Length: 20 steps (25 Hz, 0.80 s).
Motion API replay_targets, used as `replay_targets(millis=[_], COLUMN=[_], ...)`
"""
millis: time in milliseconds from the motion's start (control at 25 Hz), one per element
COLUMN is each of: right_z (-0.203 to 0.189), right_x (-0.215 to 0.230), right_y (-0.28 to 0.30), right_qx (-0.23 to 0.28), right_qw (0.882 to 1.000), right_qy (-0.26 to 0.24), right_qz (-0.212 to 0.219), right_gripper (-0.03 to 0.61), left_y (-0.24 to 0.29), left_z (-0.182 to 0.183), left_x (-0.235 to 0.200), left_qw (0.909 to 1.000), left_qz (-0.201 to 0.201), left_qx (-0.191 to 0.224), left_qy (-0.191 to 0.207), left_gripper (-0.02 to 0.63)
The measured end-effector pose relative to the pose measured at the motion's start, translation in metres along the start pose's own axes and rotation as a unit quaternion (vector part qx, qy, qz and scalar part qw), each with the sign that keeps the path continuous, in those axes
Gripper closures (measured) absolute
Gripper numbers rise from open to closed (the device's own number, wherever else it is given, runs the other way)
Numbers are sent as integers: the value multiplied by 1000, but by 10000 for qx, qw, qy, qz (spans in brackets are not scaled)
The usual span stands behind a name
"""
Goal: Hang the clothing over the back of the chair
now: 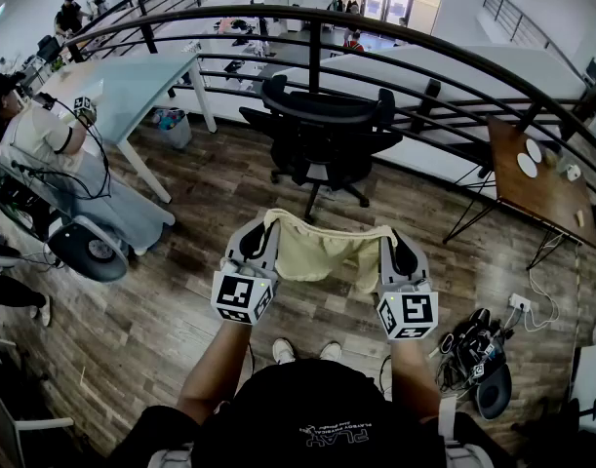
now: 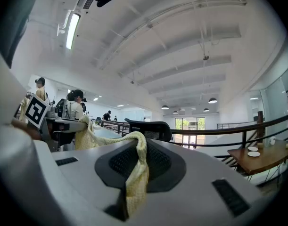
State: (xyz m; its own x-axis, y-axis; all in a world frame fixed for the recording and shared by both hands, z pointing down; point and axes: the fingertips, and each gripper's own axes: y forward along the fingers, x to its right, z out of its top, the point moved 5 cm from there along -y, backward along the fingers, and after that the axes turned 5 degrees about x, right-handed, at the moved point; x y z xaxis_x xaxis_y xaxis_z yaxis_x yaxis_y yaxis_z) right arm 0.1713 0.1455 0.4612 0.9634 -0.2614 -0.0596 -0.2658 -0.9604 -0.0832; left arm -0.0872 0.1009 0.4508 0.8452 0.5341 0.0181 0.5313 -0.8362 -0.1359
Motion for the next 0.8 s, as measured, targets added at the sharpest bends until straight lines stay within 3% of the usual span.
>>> replay_targets(millis=[800], right_z=[2], right_x=[-30], right_y=[-3], right_qx=[43], right_qw=[9999], right_qy=[78], right_qz=[112], right_gripper=[531], left_y=[-22], left_z=[0], left_x=[-11], left_qw=[9999], left_qz=[-32], left_qx=[-7], left_qy=[-107], left_gripper=[591])
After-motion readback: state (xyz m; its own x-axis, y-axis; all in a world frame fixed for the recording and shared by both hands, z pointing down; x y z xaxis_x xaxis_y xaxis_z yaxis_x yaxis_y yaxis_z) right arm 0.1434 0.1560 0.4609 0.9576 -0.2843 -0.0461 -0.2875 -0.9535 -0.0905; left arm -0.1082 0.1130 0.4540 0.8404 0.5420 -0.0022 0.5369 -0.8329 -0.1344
